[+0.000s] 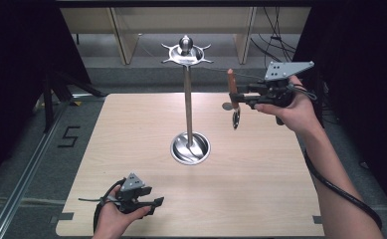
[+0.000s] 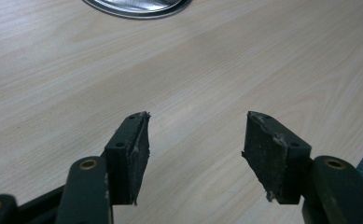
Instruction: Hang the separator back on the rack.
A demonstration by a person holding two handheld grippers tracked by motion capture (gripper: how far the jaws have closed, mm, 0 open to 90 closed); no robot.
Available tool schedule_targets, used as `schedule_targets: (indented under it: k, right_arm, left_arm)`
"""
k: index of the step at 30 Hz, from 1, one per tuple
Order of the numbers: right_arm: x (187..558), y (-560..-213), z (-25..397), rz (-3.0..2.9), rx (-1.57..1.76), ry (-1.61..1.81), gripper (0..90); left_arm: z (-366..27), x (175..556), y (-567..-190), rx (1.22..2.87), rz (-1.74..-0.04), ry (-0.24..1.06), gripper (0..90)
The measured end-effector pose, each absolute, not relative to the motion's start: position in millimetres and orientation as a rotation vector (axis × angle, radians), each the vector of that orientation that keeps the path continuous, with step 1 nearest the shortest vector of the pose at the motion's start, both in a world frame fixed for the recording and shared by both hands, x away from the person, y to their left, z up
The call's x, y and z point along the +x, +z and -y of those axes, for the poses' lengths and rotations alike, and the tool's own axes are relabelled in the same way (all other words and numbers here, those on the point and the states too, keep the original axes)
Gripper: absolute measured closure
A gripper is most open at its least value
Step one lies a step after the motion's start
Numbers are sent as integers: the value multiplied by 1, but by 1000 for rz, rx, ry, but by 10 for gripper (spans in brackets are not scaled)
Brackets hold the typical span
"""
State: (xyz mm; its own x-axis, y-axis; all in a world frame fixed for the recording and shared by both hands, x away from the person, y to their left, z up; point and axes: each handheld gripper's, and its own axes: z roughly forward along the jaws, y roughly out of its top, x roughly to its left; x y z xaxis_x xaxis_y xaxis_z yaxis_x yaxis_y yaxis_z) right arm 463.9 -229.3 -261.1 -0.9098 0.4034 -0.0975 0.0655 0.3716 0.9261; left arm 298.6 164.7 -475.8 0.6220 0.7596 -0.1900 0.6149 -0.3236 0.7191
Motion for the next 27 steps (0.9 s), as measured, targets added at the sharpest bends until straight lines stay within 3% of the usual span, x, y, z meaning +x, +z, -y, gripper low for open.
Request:
schedule_targets:
  k: [27]
  right_arm:
    - [474,-245,218,-2319,375,1537,684]
  left_arm:
    - [-166,298,-475,2047,-1069,216,395]
